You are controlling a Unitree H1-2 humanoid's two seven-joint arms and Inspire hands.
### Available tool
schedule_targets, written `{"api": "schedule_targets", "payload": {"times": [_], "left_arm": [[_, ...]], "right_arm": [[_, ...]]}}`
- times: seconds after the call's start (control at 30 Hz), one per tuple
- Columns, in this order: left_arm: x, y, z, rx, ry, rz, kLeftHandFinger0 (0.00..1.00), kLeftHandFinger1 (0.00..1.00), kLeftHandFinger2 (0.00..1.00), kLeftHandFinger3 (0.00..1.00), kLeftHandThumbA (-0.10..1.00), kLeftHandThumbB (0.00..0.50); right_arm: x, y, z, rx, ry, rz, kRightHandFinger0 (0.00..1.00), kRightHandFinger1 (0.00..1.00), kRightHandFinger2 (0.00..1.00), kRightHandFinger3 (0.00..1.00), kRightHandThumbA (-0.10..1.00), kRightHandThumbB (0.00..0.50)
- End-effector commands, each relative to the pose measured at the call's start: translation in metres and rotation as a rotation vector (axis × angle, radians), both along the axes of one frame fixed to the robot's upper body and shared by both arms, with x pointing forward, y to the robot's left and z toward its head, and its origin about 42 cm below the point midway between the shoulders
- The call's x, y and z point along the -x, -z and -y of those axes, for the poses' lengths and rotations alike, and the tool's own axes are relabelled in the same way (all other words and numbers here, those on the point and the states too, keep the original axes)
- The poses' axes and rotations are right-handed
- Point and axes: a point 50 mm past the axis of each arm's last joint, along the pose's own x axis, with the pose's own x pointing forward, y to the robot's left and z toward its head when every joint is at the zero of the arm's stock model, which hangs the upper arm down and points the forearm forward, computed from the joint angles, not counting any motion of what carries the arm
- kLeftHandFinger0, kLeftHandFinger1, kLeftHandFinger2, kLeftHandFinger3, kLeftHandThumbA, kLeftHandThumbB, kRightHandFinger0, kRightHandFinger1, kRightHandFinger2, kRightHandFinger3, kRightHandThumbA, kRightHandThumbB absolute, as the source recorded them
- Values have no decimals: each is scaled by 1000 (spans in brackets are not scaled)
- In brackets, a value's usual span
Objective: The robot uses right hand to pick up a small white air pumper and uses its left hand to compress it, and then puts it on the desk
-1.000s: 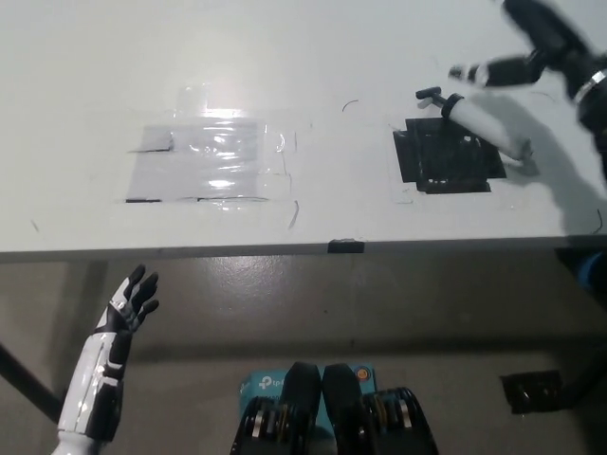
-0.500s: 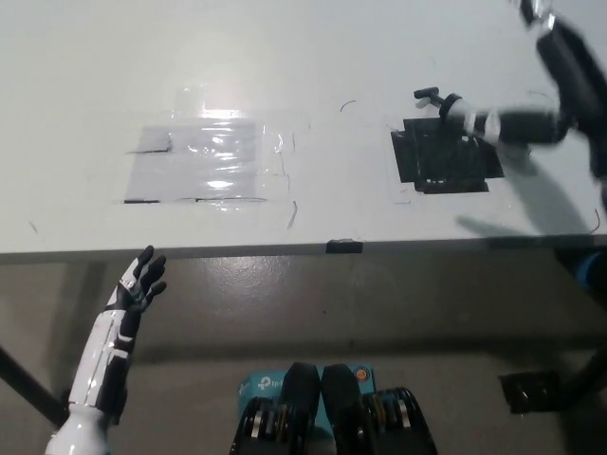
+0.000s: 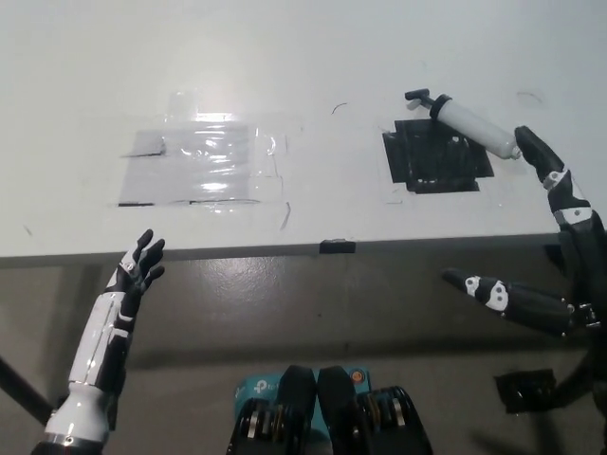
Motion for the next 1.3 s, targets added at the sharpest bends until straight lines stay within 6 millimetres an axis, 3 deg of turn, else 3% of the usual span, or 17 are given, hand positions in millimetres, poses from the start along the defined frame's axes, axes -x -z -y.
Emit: {"api": "schedule_targets", "payload": {"times": [0.0, 0.1, 0.23, 0.4, 0.53, 0.8, 1.0, 1.27], "left_arm": [[3, -2, -5, -7, 15, 33, 1000, 1000, 1000, 1000, 1000, 132], [9, 1, -6, -9, 11, 17, 1000, 1000, 1000, 1000, 1000, 139], [10, 4, -8, -20, 7, 18, 1000, 1000, 1000, 1000, 1000, 148], [15, 9, -7, -26, 15, 11, 1000, 1000, 1000, 1000, 1000, 147], [15, 13, -7, -21, 10, -1, 1000, 1000, 1000, 1000, 1000, 134], [24, 31, -8, -34, 3, -48, 1000, 1000, 1000, 1000, 1000, 118], [26, 45, -12, -12, -4, -88, 1000, 1000, 1000, 1000, 1000, 135], [31, 59, -9, 8, -15, -106, 1000, 1000, 1000, 1000, 1000, 119]], "right_arm": [[-6, 11, -4, -102, -24, -4, 1000, 1000, 1000, 1000, 1000, 229], [-9, 29, -10, -99, -32, -58, 1000, 1000, 1000, 1000, 968, 211], [-14, 49, -17, -139, -44, -118, 1000, 1000, 1000, 1000, 926, 260], [-8, 85, -29, -160, -44, -238, 1000, 1000, 1000, 1000, 903, 274], [-12, 111, -41, -132, -73, -282, 1000, 1000, 1000, 1000, 881, 236], [7, 149, -48, -88, -70, -374, 1000, 1000, 1000, 1000, 800, 231], [15, 168, -42, -84, -51, -409, 1000, 1000, 1000, 1000, 770, 231], [16, 173, -38, -52, -70, -426, 1000, 1000, 1000, 1000, 762, 230]]}}
